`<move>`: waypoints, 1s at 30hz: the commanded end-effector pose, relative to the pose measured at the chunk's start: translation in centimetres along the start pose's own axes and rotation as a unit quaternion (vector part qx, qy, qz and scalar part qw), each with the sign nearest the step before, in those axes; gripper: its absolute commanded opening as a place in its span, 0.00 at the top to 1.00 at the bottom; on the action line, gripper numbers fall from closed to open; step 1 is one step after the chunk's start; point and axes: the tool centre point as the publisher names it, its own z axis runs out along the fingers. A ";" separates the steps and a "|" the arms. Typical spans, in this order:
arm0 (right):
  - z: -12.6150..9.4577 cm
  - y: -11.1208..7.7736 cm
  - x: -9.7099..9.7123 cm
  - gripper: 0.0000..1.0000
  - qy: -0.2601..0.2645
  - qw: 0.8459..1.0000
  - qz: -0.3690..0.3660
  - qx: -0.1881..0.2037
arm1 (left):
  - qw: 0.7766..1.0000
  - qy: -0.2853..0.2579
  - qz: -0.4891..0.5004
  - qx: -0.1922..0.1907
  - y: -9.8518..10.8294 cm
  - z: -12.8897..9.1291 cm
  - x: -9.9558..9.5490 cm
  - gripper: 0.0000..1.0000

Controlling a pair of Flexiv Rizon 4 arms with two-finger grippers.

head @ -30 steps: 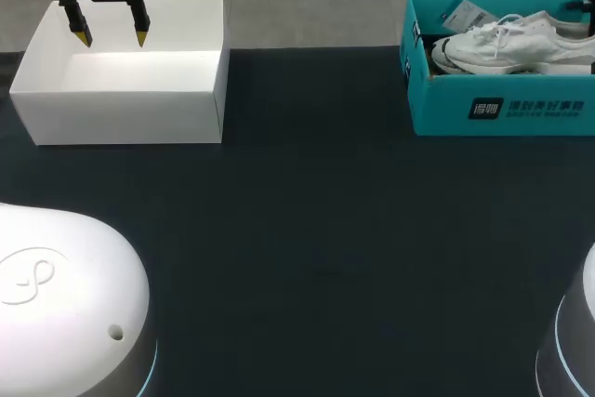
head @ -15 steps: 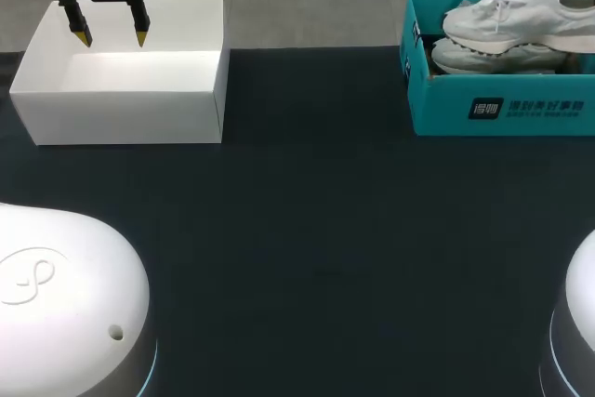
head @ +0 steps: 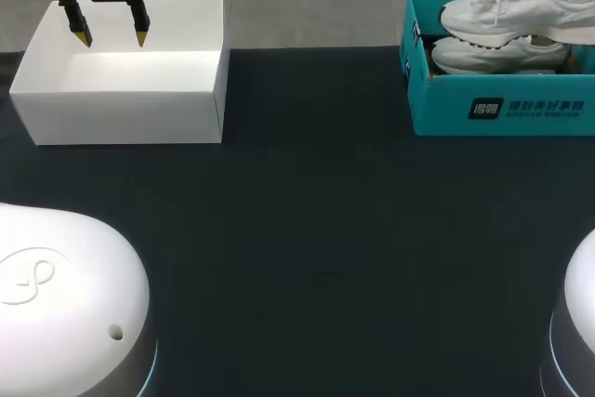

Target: Take the shoe out of the shoebox, open the shoe tongue, remove and reinsert the insole, then place the shoe into the shoebox

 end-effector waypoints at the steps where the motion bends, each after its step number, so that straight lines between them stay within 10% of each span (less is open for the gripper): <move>1: -0.1 -0.2 -0.1 1.00 0.002 1.000 0.000 -0.003 | 1.000 0.000 0.000 0.000 0.0 0.0 0.0 0.00; 12: 0.1 -0.8 0.3 1.00 0.003 1.000 -0.005 -0.003 | 1.000 0.000 0.000 0.000 0.0 0.0 0.0 0.00; 30: -2.1 -10.6 6.8 1.00 -0.008 1.000 0.020 -0.005 | 1.000 0.000 0.000 0.000 0.0 0.0 0.0 0.00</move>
